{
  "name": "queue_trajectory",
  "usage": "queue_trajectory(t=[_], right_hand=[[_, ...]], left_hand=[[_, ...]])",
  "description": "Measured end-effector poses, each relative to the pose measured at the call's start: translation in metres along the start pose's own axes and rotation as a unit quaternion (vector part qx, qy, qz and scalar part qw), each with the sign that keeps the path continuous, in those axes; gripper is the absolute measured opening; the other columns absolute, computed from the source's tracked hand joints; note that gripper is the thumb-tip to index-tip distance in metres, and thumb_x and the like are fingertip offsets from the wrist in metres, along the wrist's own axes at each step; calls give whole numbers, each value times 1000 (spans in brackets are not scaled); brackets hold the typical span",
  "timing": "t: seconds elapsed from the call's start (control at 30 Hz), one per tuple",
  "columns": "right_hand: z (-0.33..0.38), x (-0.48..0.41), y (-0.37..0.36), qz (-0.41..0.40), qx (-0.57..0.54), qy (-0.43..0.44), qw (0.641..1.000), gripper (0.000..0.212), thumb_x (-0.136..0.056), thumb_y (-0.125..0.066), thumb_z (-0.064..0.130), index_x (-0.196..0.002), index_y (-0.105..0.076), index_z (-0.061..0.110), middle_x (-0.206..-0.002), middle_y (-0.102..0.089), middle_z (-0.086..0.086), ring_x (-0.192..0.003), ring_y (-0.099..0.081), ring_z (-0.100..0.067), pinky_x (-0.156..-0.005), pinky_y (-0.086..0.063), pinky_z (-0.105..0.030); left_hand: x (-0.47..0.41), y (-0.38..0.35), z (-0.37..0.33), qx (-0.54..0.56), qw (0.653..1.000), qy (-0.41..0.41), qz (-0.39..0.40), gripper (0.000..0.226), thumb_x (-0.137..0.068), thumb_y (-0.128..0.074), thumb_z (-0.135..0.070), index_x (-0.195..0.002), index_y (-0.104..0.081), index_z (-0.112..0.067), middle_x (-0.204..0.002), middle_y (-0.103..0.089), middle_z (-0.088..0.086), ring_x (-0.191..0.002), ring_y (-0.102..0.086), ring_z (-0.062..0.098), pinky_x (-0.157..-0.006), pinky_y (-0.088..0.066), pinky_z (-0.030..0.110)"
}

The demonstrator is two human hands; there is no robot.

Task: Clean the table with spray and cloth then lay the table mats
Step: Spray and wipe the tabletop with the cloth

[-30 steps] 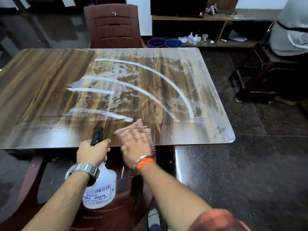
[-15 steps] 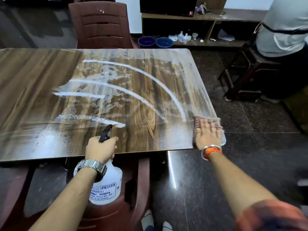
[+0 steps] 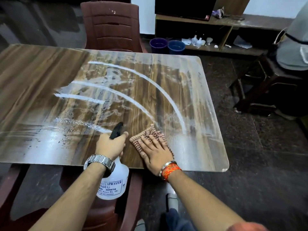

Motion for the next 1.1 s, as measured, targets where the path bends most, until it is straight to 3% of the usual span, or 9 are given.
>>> queue_trajectory(t=[0.17,0.27,0.43,0.53,0.67,0.77,0.87,0.97,1.1], right_hand=[[-92,-21,13,-40,6,-194,980,56,-96,-17,44,-151,-19,33,-157,-16,11,-147,-8,-17,-117,7,-45],[-135,-40,25,-60,-3,-281,958,58,-95,-16,45,-150,-23,30,-157,-22,7,-146,-12,-22,-117,6,-49],[-150,-88,40,-42,-49,-323,944,57,-99,-21,40,-153,-12,26,-160,-7,7,-147,0,-24,-115,10,-52],[-117,-125,34,-38,-31,-249,967,57,-98,-25,41,-152,-18,23,-160,-13,3,-147,-4,-26,-116,3,-51],[-20,-166,19,0,-12,1,1000,58,-94,-28,42,-149,-29,23,-156,-26,0,-145,-14,-28,-116,0,-49],[67,-150,2,63,30,250,966,55,-95,-27,42,-146,-34,23,-155,-29,4,-146,-11,-27,-117,1,-50],[110,-145,-8,114,52,361,924,50,-99,-27,41,-146,-34,24,-155,-27,8,-147,-2,-24,-117,5,-48],[102,-179,-6,72,35,394,916,49,-97,-34,40,-144,-37,29,-152,-35,8,-145,-19,-21,-117,2,-44],[45,-273,2,15,67,148,987,56,-95,-22,43,-150,-22,32,-158,-21,10,-147,-9,-17,-117,0,-49]], left_hand=[[-12,-27,-26,-20,997,10,-67,44,-85,-74,-41,-62,-64,-5,-47,-58,9,-42,-56,25,-48,-46,24],[-16,-33,-34,10,997,31,-74,42,-84,-77,-34,-76,-71,8,-48,-59,7,-34,-54,17,-39,-41,17],[-22,-25,-32,6,988,79,-131,34,-82,-75,-31,-64,-62,-6,-52,-61,10,-50,-62,28,-52,-48,29],[-25,-14,-24,31,984,113,-138,30,-81,-76,-27,-60,-63,-9,-50,-63,6,-41,-58,23,-53,-55,34],[-34,9,-12,38,972,141,-183,29,-73,-74,-31,-64,-72,-4,-52,-69,10,-40,-57,22,-58,-61,41],[-42,27,-11,45,962,148,-226,26,-77,-73,-26,-61,-66,-7,-50,-64,9,-48,-63,27,-55,-55,34],[-58,48,-11,38,956,155,-246,24,-80,-72,-26,-68,-67,-5,-61,-66,12,-61,-64,32,-54,-44,28],[-76,68,-7,54,954,165,-244,25,-76,-70,-27,-72,-71,-2,-56,-66,12,-57,-65,32,-54,-50,32],[-96,94,6,77,952,173,-242,27,-73,-69,-27,-71,-73,-1,-53,-69,14,-45,-61,27,-55,-56,37]])
Point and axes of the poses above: each hand's wrist, its own x-axis away from the middle knuckle, its own y-axis out of the back of the hand, z = x × y, the point moved 2 cm from there along -x, towards the middle knuckle
